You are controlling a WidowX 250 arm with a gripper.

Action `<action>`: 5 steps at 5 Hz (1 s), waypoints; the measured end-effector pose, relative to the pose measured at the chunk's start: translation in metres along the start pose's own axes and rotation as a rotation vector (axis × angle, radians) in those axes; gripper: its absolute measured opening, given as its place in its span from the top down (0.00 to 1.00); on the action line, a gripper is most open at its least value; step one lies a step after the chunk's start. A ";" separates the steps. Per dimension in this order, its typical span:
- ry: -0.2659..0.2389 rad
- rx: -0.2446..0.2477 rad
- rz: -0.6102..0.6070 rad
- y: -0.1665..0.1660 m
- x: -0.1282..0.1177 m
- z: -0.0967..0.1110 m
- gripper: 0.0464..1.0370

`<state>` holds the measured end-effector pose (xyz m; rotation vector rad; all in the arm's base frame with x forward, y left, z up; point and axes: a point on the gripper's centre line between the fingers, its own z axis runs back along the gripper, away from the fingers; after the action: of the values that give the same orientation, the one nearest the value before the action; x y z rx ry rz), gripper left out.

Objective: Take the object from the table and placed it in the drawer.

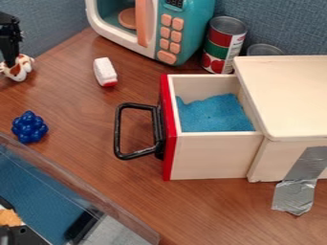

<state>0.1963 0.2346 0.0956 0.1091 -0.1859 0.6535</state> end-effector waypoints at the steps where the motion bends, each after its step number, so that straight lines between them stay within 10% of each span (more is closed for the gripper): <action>1: -0.017 0.009 0.107 0.011 0.012 -0.014 0.04; 5: 0.041 0.030 0.261 0.001 0.037 -0.066 0.04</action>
<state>0.2334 0.2678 0.0383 0.1010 -0.1521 0.9181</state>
